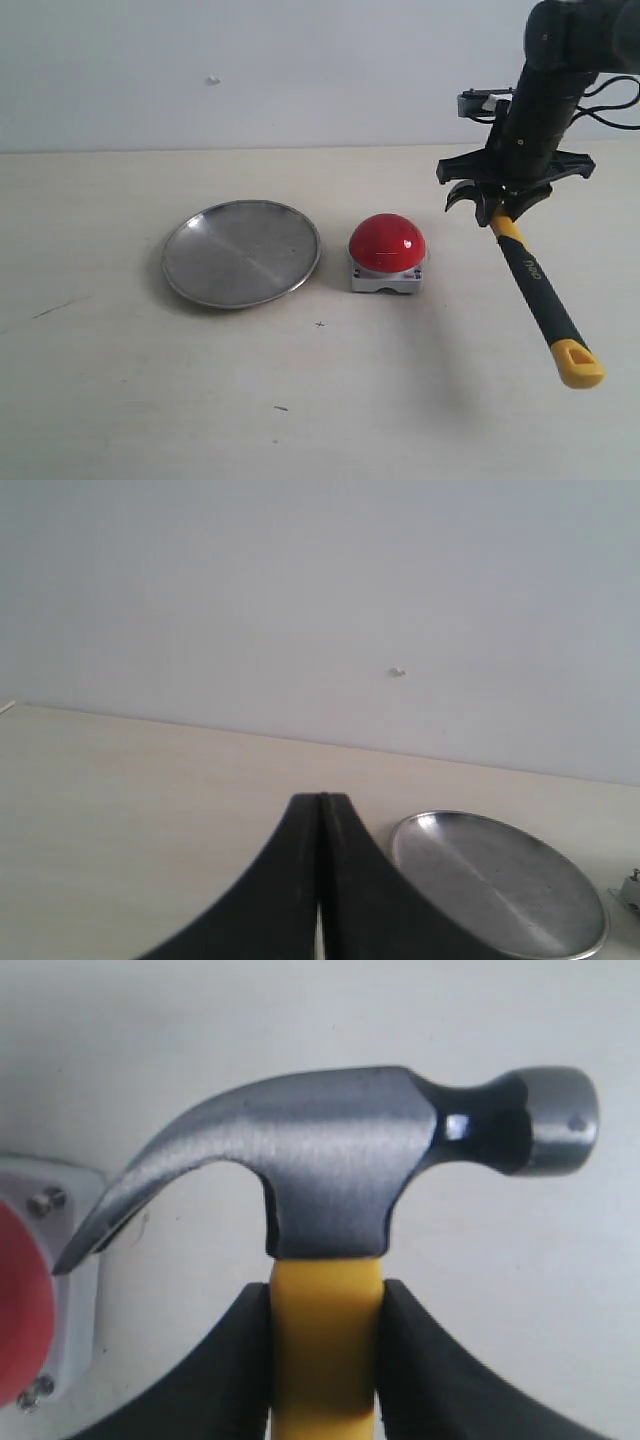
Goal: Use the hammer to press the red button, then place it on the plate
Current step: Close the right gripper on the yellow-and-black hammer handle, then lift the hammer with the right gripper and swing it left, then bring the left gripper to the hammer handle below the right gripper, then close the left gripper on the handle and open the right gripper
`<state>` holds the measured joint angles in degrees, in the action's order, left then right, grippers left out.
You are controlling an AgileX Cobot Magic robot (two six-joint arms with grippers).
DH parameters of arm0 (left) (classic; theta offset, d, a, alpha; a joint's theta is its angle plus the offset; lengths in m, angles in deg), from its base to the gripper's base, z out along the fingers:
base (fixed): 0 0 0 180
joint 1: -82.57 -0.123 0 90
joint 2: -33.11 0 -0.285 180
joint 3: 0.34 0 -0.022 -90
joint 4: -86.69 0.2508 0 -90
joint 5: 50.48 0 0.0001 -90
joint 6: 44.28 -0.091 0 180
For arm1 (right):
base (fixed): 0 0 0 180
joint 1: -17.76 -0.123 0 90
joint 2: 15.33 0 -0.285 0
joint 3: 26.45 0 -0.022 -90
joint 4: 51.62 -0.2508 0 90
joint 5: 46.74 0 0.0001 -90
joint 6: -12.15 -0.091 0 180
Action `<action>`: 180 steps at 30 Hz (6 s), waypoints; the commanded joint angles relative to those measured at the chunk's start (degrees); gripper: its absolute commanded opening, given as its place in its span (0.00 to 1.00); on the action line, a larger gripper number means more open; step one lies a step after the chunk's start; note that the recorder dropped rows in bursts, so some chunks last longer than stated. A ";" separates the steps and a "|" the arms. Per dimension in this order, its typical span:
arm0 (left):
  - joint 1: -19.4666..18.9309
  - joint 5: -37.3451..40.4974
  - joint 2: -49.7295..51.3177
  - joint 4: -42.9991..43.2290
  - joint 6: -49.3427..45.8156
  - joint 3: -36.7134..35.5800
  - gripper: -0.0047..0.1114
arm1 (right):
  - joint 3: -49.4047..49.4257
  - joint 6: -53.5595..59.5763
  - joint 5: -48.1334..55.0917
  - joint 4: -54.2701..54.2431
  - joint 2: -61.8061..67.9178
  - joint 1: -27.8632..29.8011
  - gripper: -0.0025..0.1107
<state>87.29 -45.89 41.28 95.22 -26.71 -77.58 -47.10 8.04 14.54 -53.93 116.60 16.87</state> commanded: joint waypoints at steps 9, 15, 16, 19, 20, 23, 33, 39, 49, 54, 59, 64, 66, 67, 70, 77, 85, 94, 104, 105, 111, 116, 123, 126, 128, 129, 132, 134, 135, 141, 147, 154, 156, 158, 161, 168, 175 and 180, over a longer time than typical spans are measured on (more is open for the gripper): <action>-0.07 0.06 -0.38 0.33 -0.06 0.02 0.04 | 36.20 17.76 -20.13 -28.87 -28.47 0.22 0.02; -0.07 0.06 -0.38 0.33 -0.06 0.02 0.04 | 50.78 43.20 -22.29 -63.28 -37.75 0.22 0.02; -0.07 0.06 -0.38 0.33 -0.06 0.02 0.04 | 52.06 47.39 -22.19 -67.66 -38.29 0.22 0.02; -0.07 0.06 -0.38 0.33 -0.06 0.02 0.04 | 57.66 61.54 -19.85 -86.94 -39.93 -2.22 0.02; -0.07 0.06 -0.38 0.33 -0.06 0.02 0.04 | 58.10 62.59 -20.16 -88.57 -39.97 -3.33 0.02; -0.07 -0.49 -0.38 1.12 -0.74 0.02 0.04 | 58.22 69.35 -24.06 -97.63 -39.97 -9.13 0.02; -0.07 -9.89 -0.38 1.14 7.71 0.02 0.04 | 53.33 71.53 -28.72 -97.63 -38.14 -10.83 0.02; -0.07 -8.97 -0.38 1.14 8.22 0.02 0.04 | 50.04 72.80 -29.65 -97.63 -33.85 -11.06 0.02; 0.93 -12.75 6.80 1.25 16.65 0.02 0.04 | 41.11 73.31 -29.68 -97.63 -28.02 -12.09 0.02; 6.11 -24.42 34.65 15.47 25.74 2.58 0.04 | 37.40 73.31 -30.19 -97.63 -27.73 -12.09 0.02; 9.87 -31.45 65.16 48.41 52.65 22.00 0.04 | 37.40 72.99 -34.74 -97.63 -27.15 -12.09 0.02; 10.66 -43.38 85.36 84.32 80.68 40.88 0.27 | 37.40 72.99 -37.26 -97.63 -27.17 -12.09 0.02; 10.66 -51.12 89.18 89.24 83.39 44.95 0.36 | 37.40 72.99 -38.32 -97.63 -27.17 -12.09 0.02; 10.66 -54.82 90.95 90.21 83.50 47.19 0.40 | 37.40 72.99 -39.01 -97.63 -27.17 -12.09 0.02; 10.66 -61.19 94.71 90.22 83.50 50.98 0.48 | 37.40 71.77 -41.23 -97.63 -27.17 -12.09 0.02; 11.49 -61.93 97.27 90.25 82.52 54.47 0.50 | 37.40 69.73 -41.57 -97.63 -25.26 -12.09 0.02; 18.84 -52.08 98.43 91.38 81.45 54.63 0.67 | 37.40 68.90 -41.07 -97.63 -23.03 -12.09 0.02; 21.72 -44.83 99.41 90.18 81.49 54.63 0.68 | 35.67 68.06 -38.03 -97.63 -23.03 -12.09 0.02; 21.82 -44.21 100.62 85.16 79.50 54.63 0.68 | 34.62 66.84 -37.67 -97.63 -23.03 -12.09 0.02; 21.87 -44.21 101.12 85.04 78.75 54.63 0.68 | 34.62 66.84 -37.78 -97.63 -23.03 -12.09 0.02; 23.18 -44.10 105.23 82.06 75.38 55.00 0.68 | 34.62 66.40 -37.79 -97.63 -23.03 -12.09 0.02; 25.62 -44.28 107.48 82.17 75.25 56.90 0.68 | 34.62 66.39 -37.48 -97.63 -23.03 -12.09 0.02; 27.31 -43.49 108.96 82.30 75.15 58.38 0.68 | 34.62 66.39 -37.10 -97.63 -23.03 -12.09 0.02; 27.31 -43.34 109.09 82.30 75.15 58.38 0.68 | 34.62 66.39 -37.10 -97.63 -23.03 -12.09 0.02; 27.31 -43.34 109.13 82.30 75.15 58.38 0.64 | 34.62 66.39 -37.10 -97.63 -23.03 -12.09 0.02; 27.31 -43.34 109.13 82.41 75.15 58.38 0.61 | 34.62 66.39 -37.12 -97.63 -23.03 -12.09 0.02; 27.31 -43.34 109.13 82.50 75.15 58.38 0.42 | 34.62 66.39 -37.12 -97.63 -23.03 -12.09 0.02; 27.31 -43.34 109.13 82.97 75.15 58.38 0.25 | 34.62 66.39 -37.12 -97.63 -23.03 -12.09 0.02; 27.31 -43.34 109.13 83.29 75.15 58.38 0.15 | 34.62 66.39 -37.12 -97.63 -23.03 -12.09 0.02; 27.31 -43.34 109.13 82.93 73.56 58.38 0.04 | 34.62 66.07 -37.24 -97.63 -23.03 -12.09 0.03; 27.19 -43.46 109.13 82.62 73.56 58.60 0.04 | 34.62 59.70 -37.13 -94.16 -23.03 -12.09 0.26; 27.19 -43.59 109.13 82.84 73.66 58.84 0.04 | 34.62 49.62 -35.98 -82.06 -23.03 -12.09 0.49; 27.19 -43.59 108.91 82.84 73.66 58.84 0.04 | 34.62 45.87 -35.98 -77.08 -23.03 -12.09 0.49; 27.19 -43.72 108.55 83.06 73.66 58.84 0.04 | 34.62 41.02 -35.98 -71.62 -23.03 -12.09 0.49; 27.19 -43.72 107.65 83.75 73.95 58.84 0.04 | 34.62 33.87 -35.98 -63.55 -23.03 -12.09 0.49; 27.19 -43.49 106.32 84.00 75.01 58.84 0.04 | 34.62 26.46 -34.53 -54.94 -23.28 -12.09 0.49; 27.19 -43.38 106.18 83.99 75.58 58.84 0.04 | 34.62 25.41 -34.86 -54.58 -26.04 -12.09 0.53; 27.19 -43.38 106.18 83.99 75.58 58.84 0.04 | 34.62 24.47 -33.38 -51.42 -27.59 -12.09 0.63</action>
<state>114.22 -88.15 148.28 179.66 49.30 -19.44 -11.90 33.14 -19.41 -107.15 90.66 4.99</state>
